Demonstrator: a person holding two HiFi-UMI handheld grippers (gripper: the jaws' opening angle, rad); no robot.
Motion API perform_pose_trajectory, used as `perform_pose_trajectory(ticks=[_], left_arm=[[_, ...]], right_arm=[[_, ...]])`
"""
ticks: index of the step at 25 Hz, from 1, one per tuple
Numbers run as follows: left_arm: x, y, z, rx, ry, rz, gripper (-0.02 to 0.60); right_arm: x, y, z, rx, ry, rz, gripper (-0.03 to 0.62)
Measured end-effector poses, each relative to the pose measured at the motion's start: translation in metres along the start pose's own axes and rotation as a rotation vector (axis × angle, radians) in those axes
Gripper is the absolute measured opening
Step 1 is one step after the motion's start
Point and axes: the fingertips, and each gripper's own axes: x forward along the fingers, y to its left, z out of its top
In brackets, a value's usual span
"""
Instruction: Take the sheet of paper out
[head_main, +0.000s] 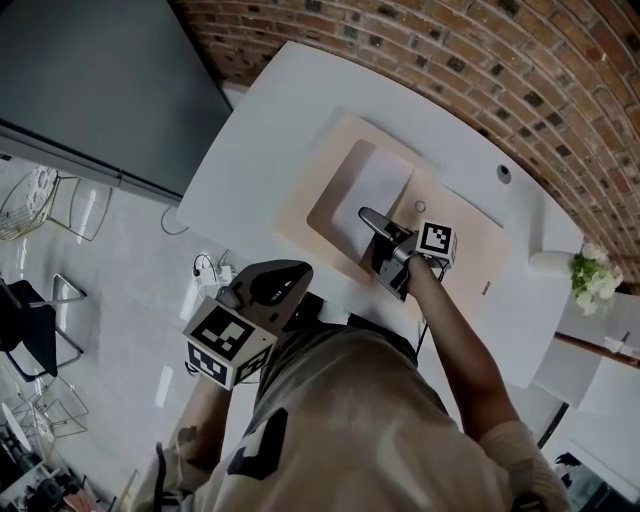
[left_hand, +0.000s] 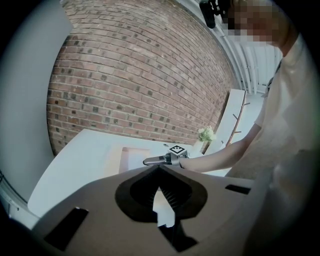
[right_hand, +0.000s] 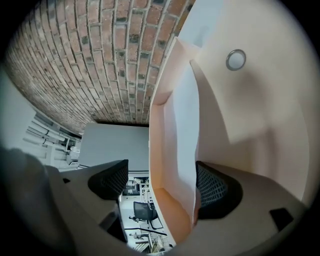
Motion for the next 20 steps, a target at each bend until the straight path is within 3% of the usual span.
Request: perform_pose_trajectory(ticks=[20], left_arm=[[0.004,0.005,-0.008,-0.035,0.002,-0.016,0.014]], right_arm=[[0.021,-0.010,0.003,-0.014,-0.001,-0.092,0.403]])
